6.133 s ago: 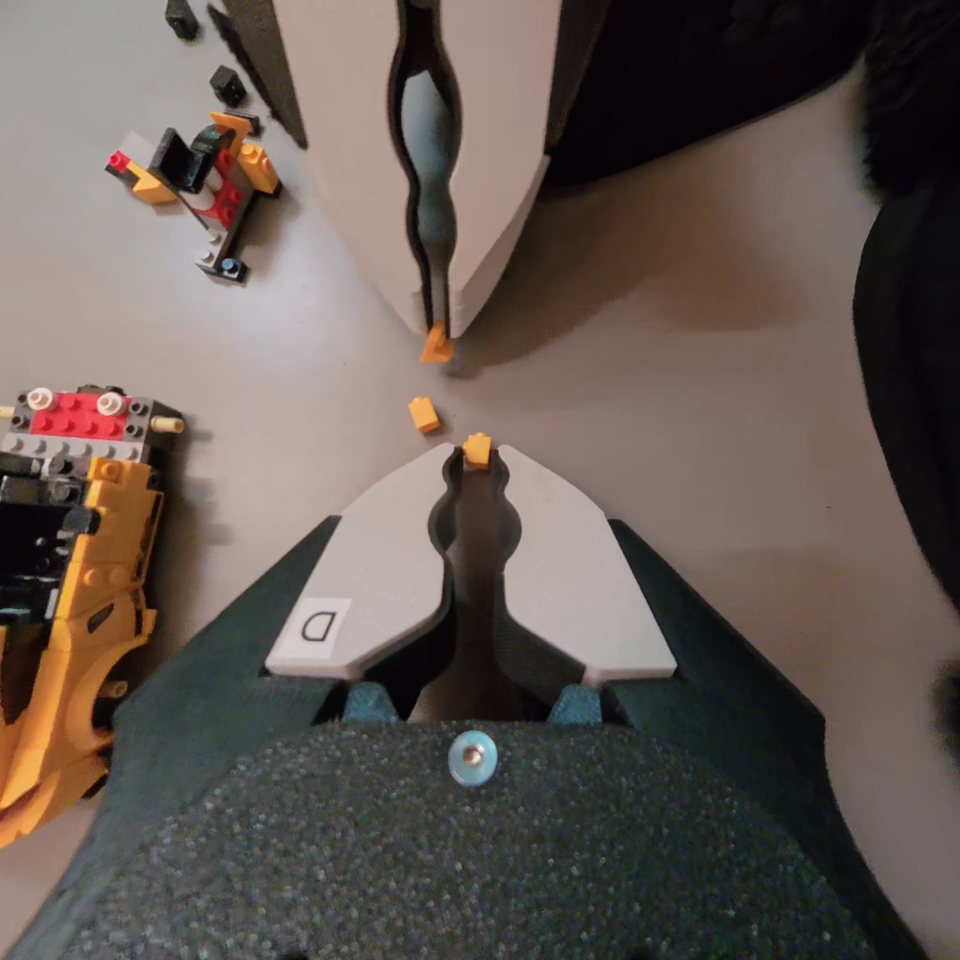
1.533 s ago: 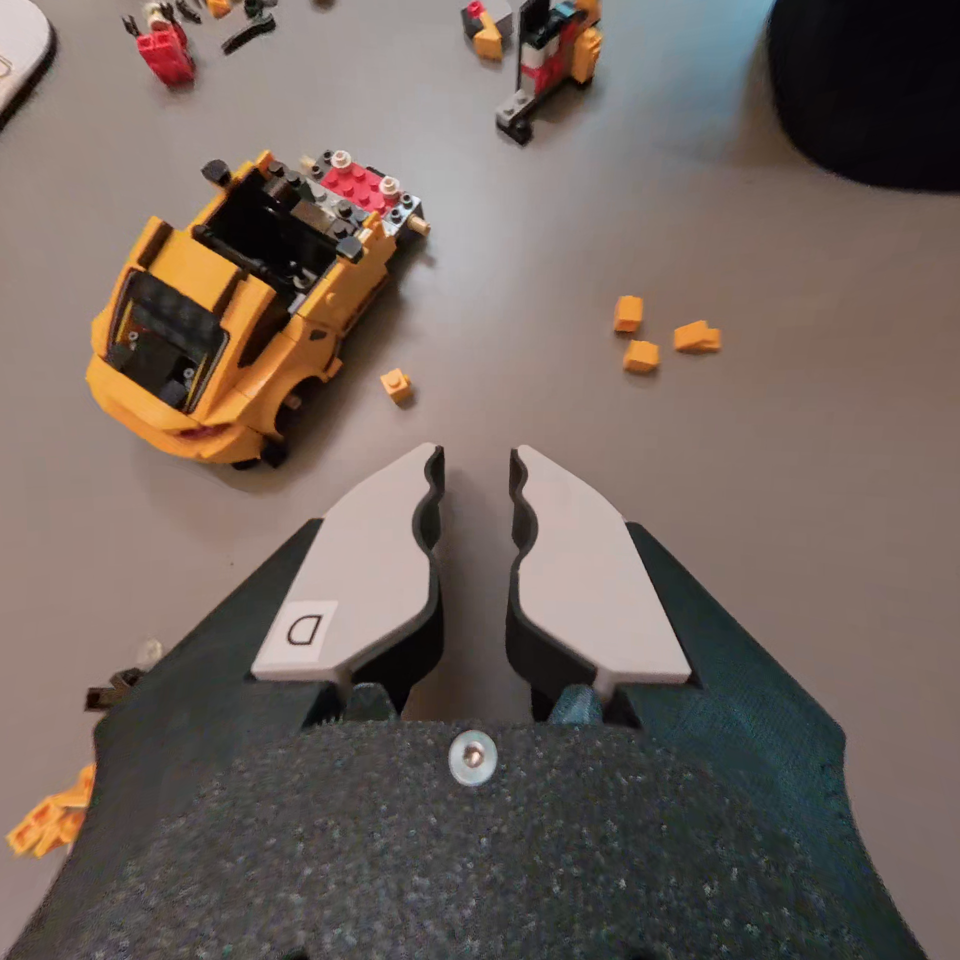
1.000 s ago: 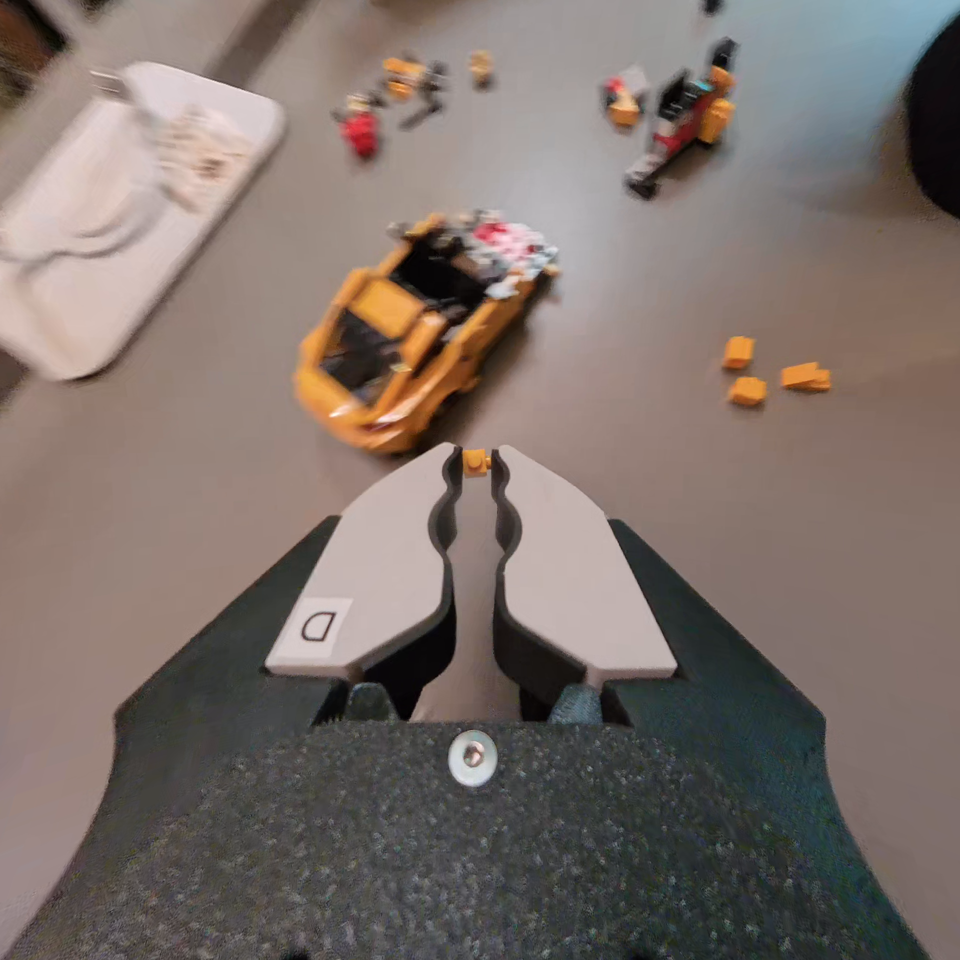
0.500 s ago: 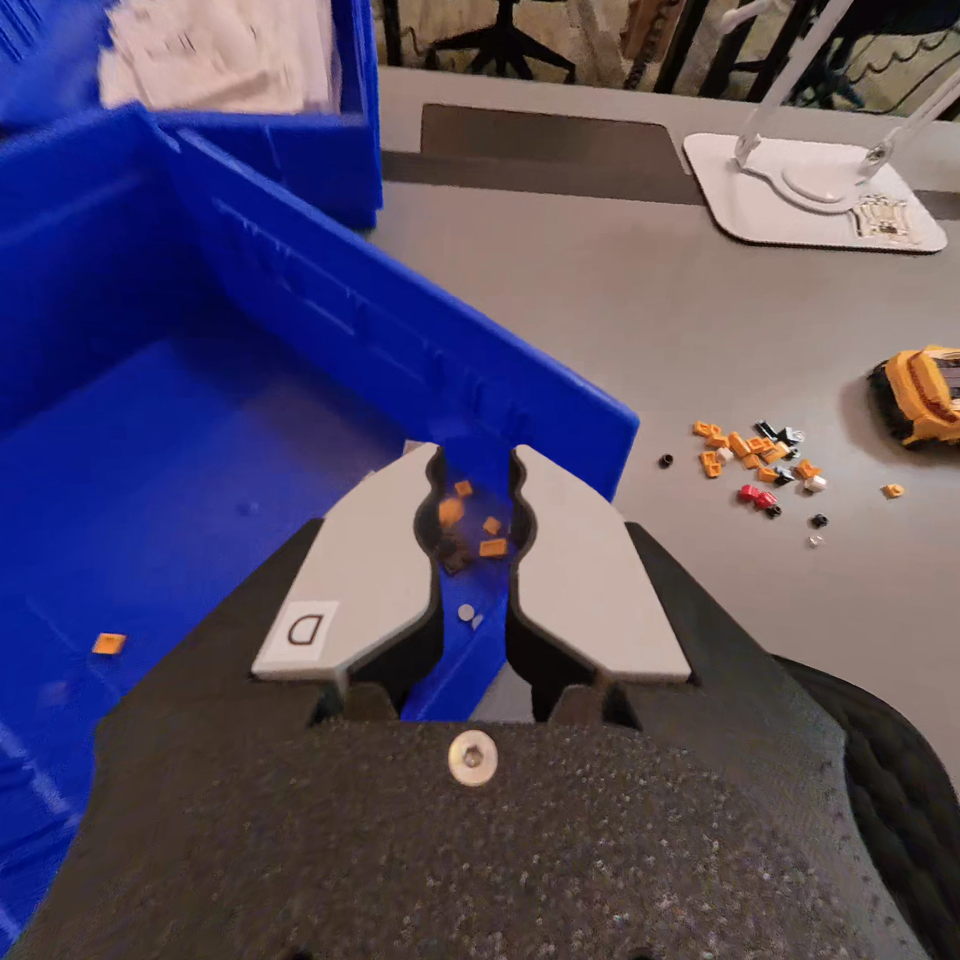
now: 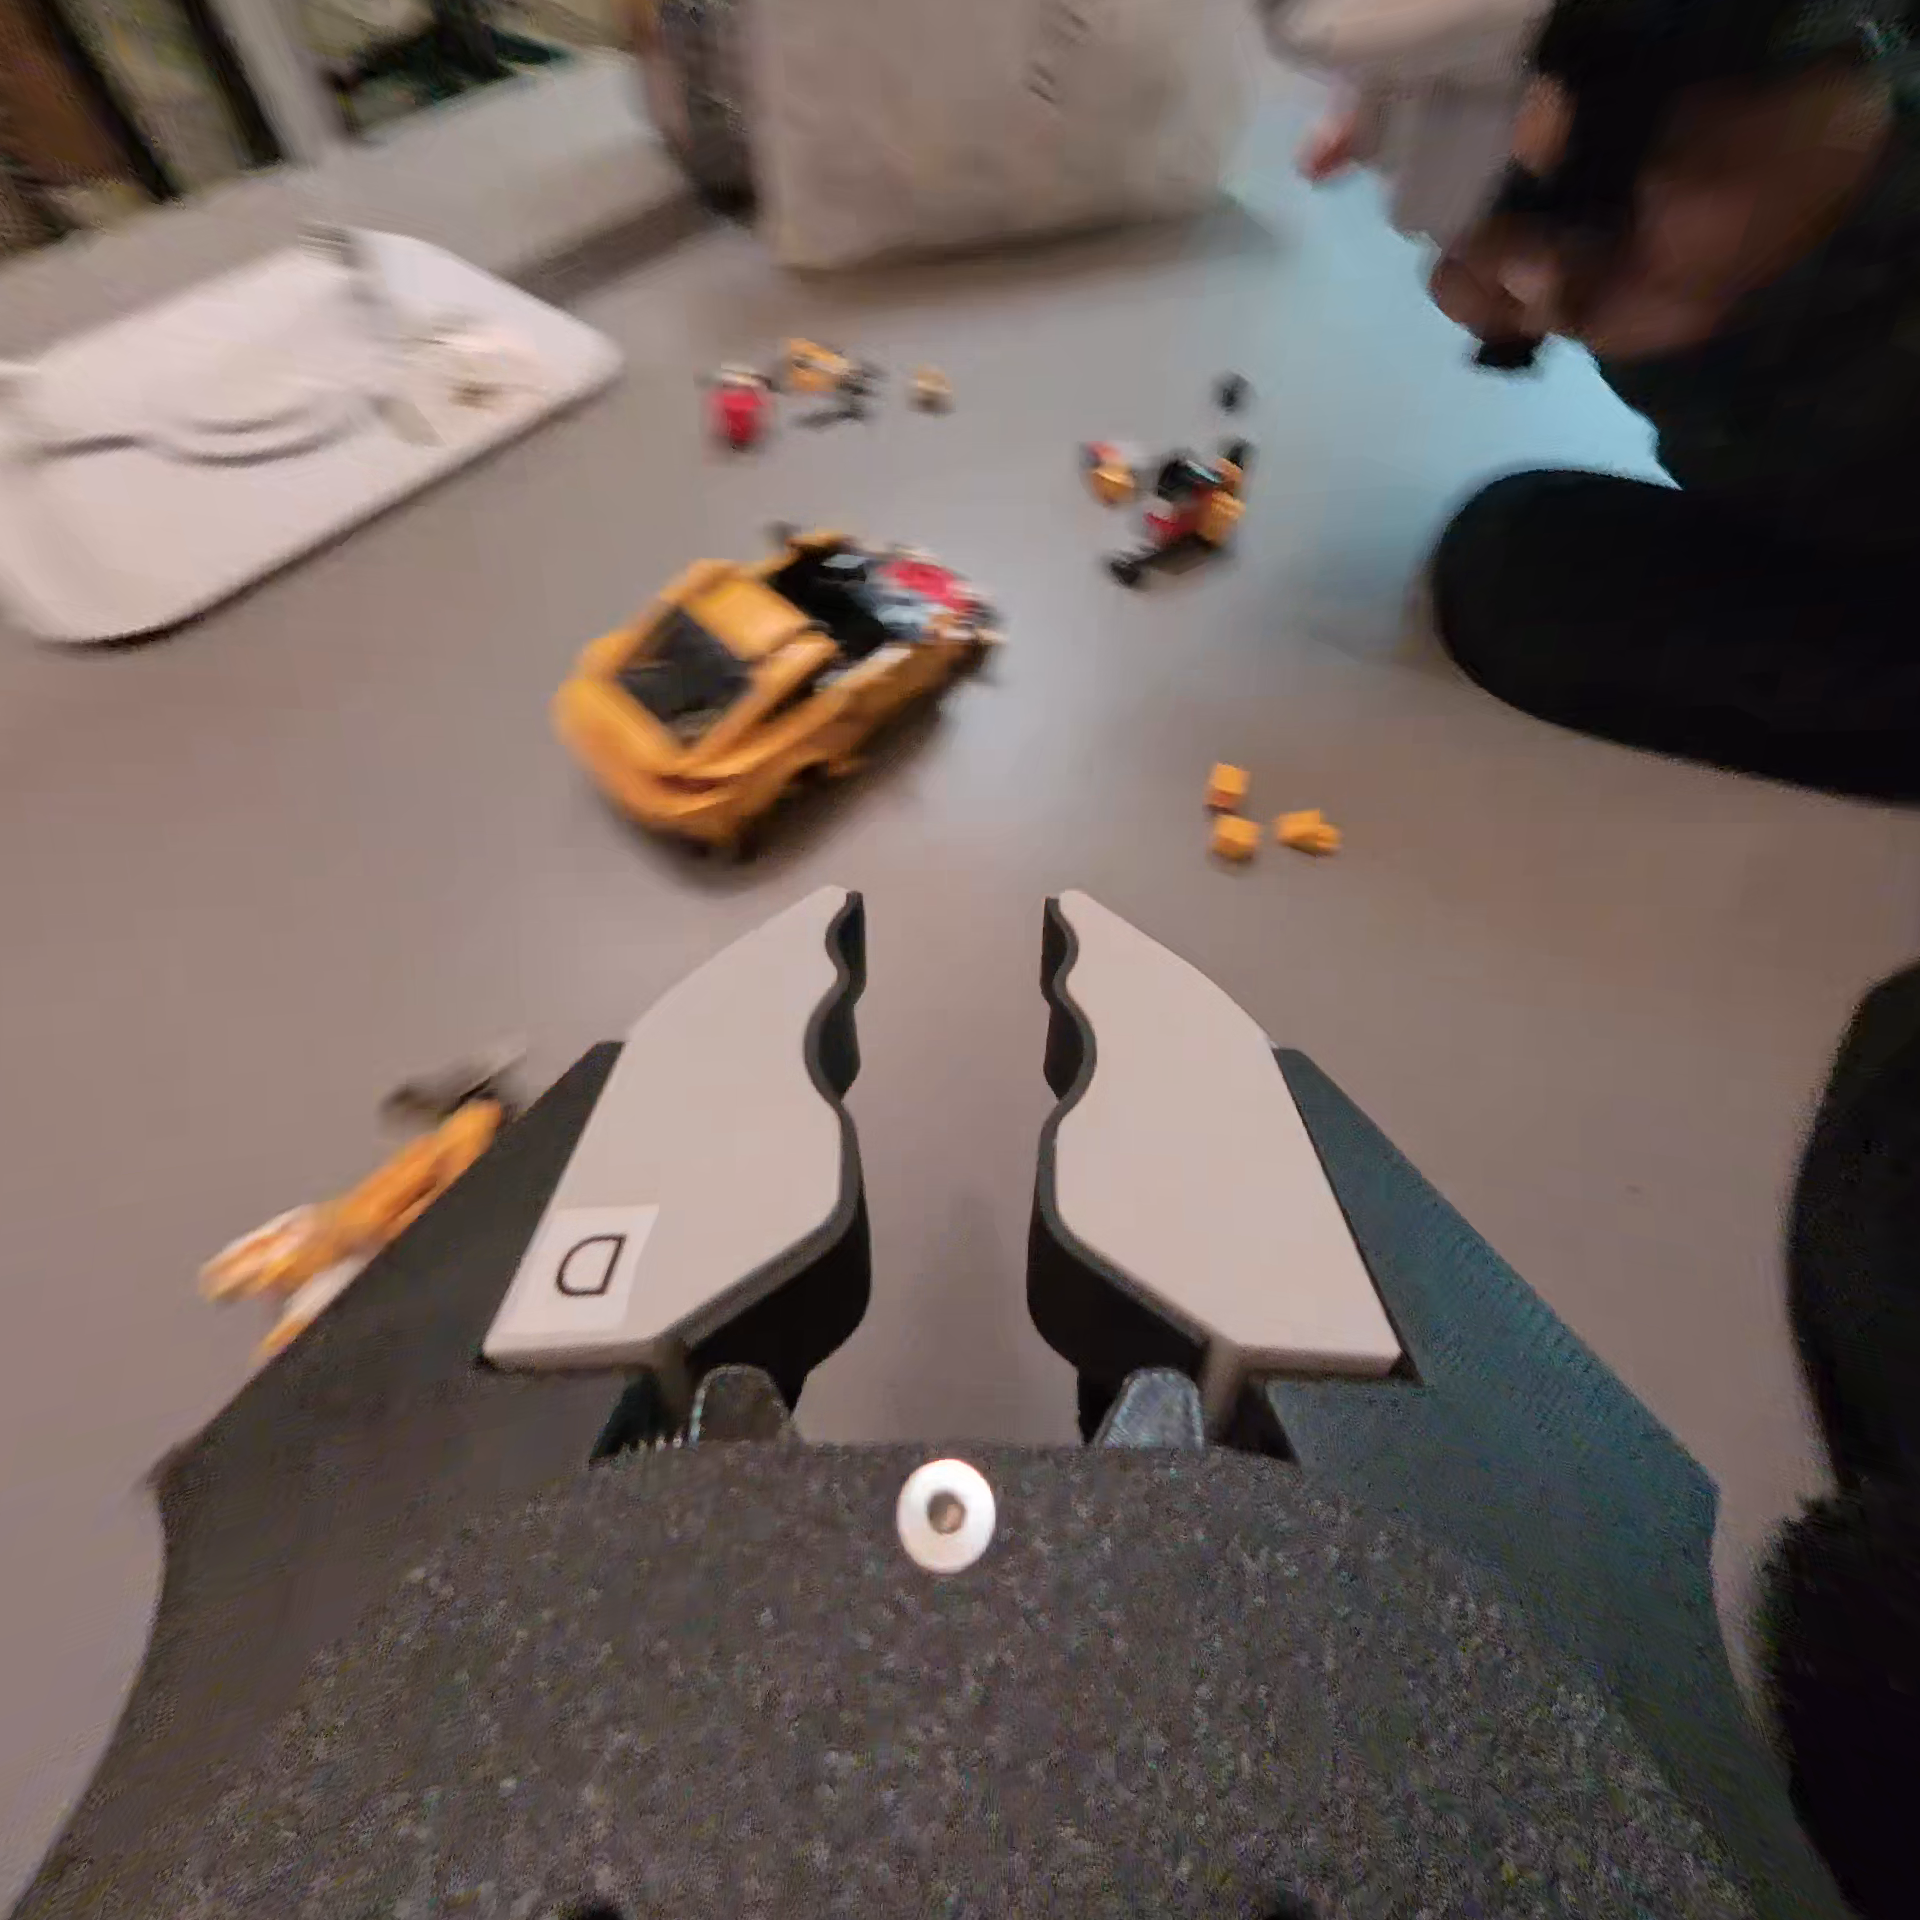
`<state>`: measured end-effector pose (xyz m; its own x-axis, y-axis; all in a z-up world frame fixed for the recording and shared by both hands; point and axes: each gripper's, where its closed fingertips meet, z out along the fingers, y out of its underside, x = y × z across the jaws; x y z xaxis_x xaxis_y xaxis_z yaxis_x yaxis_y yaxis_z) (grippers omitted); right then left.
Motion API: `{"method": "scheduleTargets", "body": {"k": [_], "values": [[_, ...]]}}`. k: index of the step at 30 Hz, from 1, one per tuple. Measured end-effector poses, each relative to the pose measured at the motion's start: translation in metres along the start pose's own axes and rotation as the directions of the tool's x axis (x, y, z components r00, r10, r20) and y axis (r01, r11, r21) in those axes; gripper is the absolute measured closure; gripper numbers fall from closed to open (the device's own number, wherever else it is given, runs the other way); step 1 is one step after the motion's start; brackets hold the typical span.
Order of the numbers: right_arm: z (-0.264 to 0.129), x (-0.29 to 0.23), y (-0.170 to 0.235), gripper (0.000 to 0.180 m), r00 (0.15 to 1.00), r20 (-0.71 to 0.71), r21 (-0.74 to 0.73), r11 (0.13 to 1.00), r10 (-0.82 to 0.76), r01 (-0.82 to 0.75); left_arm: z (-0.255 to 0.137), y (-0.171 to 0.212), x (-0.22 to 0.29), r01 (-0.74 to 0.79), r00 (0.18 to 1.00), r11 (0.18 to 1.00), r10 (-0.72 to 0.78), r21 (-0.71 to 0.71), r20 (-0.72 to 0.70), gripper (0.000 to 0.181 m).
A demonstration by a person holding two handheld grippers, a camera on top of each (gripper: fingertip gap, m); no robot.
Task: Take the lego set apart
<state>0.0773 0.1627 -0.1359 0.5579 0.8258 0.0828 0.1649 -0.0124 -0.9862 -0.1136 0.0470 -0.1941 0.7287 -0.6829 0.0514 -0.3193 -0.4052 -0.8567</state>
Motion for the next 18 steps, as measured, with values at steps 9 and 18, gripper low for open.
{"method": "scheduleTargets", "body": {"k": [9,18], "values": [[-0.008,0.009,-0.012,0.167,0.999,-0.050,0.055,0.998,0.012,-0.010,0.093,0.029,0.085,-0.233,0.947,0.948,0.171,-0.216,-0.271,0.151],[-0.008,0.006,-0.014,0.167,0.999,-0.044,0.058,0.998,0.007,-0.004,0.097,0.014,0.080,-0.221,0.956,0.964,0.184,-0.150,-0.230,0.169]]}}
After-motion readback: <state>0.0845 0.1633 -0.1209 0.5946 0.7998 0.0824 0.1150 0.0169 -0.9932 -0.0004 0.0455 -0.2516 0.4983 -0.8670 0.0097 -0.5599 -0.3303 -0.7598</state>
